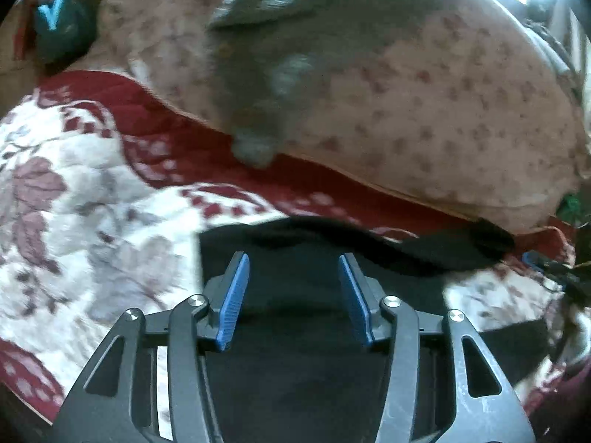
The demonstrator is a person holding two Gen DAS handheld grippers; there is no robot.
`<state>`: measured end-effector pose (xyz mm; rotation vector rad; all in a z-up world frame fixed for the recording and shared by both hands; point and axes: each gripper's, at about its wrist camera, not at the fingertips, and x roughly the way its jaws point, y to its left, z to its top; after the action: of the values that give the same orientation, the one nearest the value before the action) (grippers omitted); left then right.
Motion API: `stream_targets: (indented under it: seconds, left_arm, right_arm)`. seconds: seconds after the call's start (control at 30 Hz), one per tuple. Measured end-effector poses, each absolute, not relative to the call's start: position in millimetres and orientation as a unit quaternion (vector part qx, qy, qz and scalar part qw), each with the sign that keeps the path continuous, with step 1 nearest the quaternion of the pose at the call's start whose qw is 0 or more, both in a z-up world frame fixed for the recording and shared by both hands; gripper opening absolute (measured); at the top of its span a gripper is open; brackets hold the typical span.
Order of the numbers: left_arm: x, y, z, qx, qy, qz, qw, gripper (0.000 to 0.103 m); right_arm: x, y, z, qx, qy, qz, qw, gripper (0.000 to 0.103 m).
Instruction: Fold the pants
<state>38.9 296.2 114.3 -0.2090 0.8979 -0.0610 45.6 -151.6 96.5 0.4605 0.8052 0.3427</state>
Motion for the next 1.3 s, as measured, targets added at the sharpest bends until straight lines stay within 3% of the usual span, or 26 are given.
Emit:
stream_targets:
  seconds: [0.1,0.23,0.43,0.5,0.57,0.67,0.97,1.23,1.3]
  left_arm:
    - [45,268,109,-0.131,0.449,-0.06,0.882,0.05]
    - [57,224,89,-0.124,0.477,-0.075,0.867,0.05]
    - [70,176,61,-0.121,0.51,-0.096,0.846,0.05]
    - [74,170,58,-0.127,0.515,-0.099,0.842,0.05]
    - [81,165,55,-0.137,0.522,-0.102,0.836,0.05]
    - [90,166,50,-0.161,0.526,-0.106,0.828,0.05]
    - [122,154,27,-0.223,0.543,-0.097,0.804,0.05]
    - [152,136,16,-0.246,0.54,-0.046,0.803,0.05]
    - [154,135,15,-0.25,0.538,-0.039,0.804,0.05]
  right_arm:
    - [31,-183,93,0.223,0.39,0.123,0.885,0.043]
    - [32,-174,105,0.178,0.38,0.108,0.901,0.063]
    - [80,-138,93,0.092,0.404,0.102,0.905,0.064]
    - [102,-131,77,0.048,0.426,0.083,0.9,0.057]
    - [112,-137,67,0.042,0.417,0.083,0.904,0.017]
    - [111,-176,62,0.113,0.394,0.091,0.908,0.009]
    - [66,-312,42,0.303,0.35,0.06,0.884,0.006]
    - [45,-338,26,0.374,0.336,0.088,0.86,0.006]
    - [42,-339,26,0.396,0.341,0.088,0.848,0.013]
